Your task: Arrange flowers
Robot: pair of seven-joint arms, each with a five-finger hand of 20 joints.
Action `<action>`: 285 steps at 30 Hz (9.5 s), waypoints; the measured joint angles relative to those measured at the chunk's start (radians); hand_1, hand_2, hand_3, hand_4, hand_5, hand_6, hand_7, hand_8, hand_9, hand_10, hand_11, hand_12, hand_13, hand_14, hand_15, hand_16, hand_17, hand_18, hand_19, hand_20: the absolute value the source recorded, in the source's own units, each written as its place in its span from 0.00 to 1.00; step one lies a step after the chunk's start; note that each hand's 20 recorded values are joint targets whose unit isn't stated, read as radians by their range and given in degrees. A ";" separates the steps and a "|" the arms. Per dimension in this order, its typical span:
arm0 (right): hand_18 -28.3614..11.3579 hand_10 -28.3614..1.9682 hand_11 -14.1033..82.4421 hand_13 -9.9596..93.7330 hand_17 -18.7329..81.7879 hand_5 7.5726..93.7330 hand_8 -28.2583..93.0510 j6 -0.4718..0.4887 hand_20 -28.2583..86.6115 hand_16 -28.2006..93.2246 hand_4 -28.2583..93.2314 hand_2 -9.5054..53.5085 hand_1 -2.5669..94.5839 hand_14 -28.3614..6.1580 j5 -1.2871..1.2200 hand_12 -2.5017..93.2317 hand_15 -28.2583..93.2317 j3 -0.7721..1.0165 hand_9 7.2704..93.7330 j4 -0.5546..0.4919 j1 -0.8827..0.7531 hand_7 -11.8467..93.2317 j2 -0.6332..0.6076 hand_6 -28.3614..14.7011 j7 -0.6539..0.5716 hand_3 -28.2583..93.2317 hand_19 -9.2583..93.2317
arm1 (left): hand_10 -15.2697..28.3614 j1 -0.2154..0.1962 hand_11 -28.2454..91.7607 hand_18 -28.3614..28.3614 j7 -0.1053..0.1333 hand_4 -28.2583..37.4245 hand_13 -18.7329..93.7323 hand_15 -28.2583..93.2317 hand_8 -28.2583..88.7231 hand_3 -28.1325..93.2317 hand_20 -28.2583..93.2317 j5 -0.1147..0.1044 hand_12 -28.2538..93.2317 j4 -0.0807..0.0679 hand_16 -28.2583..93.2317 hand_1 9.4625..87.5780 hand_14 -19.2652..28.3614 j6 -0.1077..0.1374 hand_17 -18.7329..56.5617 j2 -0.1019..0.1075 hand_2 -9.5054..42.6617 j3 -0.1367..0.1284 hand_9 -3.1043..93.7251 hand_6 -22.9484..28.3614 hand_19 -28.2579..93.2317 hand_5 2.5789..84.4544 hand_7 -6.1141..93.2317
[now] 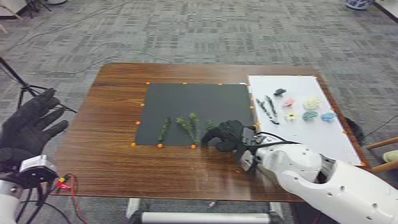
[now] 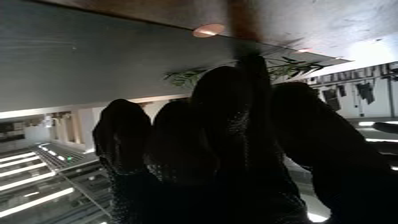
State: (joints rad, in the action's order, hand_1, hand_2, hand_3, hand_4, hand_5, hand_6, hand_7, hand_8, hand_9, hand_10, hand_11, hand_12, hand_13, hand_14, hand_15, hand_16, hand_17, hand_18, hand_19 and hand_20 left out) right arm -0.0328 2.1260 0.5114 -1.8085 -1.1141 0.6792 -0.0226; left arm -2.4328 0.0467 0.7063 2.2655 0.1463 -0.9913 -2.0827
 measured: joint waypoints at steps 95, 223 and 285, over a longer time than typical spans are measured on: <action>0.13 0.61 0.73 0.83 0.63 0.75 0.30 0.040 0.83 0.53 0.00 0.00 0.40 0.61 0.000 0.37 0.91 -0.176 0.84 0.194 0.261 0.54 -0.054 0.66 -0.641 0.88 1.00 | 0.54 0.004 0.38 0.82 0.000 0.00 0.20 0.56 0.16 0.78 0.33 0.001 0.39 0.000 0.20 0.17 0.64 -0.013 0.08 0.000 0.11 -0.009 0.17 0.48 0.53 0.20 0.27; 0.12 0.54 0.78 0.86 0.65 0.46 0.12 0.307 0.87 0.54 0.15 0.74 0.22 0.57 -0.108 0.40 0.91 0.328 0.83 -0.076 -0.211 0.26 0.010 0.76 0.001 1.00 1.00 | 0.54 -0.005 0.38 0.82 -0.001 0.00 0.20 0.56 0.16 0.79 0.33 0.002 0.39 -0.001 0.19 0.17 0.64 -0.015 0.08 -0.008 0.12 -0.009 0.17 0.48 0.54 0.20 0.27; 0.12 0.54 0.61 0.78 0.57 0.45 0.14 0.218 0.78 0.52 0.02 0.13 0.25 0.54 -0.365 0.34 0.90 0.483 0.71 -0.135 -0.328 0.26 0.016 0.67 0.130 0.91 1.00 | 0.55 -0.006 0.39 0.82 0.007 0.00 0.20 0.57 0.16 0.79 0.33 0.001 0.39 0.000 0.19 0.18 0.64 -0.009 0.08 -0.008 0.13 -0.009 0.17 0.48 0.54 0.20 0.27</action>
State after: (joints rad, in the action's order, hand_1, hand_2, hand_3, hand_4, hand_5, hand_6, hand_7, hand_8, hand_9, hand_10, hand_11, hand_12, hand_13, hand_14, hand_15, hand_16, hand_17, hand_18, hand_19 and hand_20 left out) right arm 0.1852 1.7606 0.9940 -1.9432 -1.4422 0.6957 0.1072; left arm -2.4392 0.0535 0.7076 2.2658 0.1373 -0.9994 -2.0922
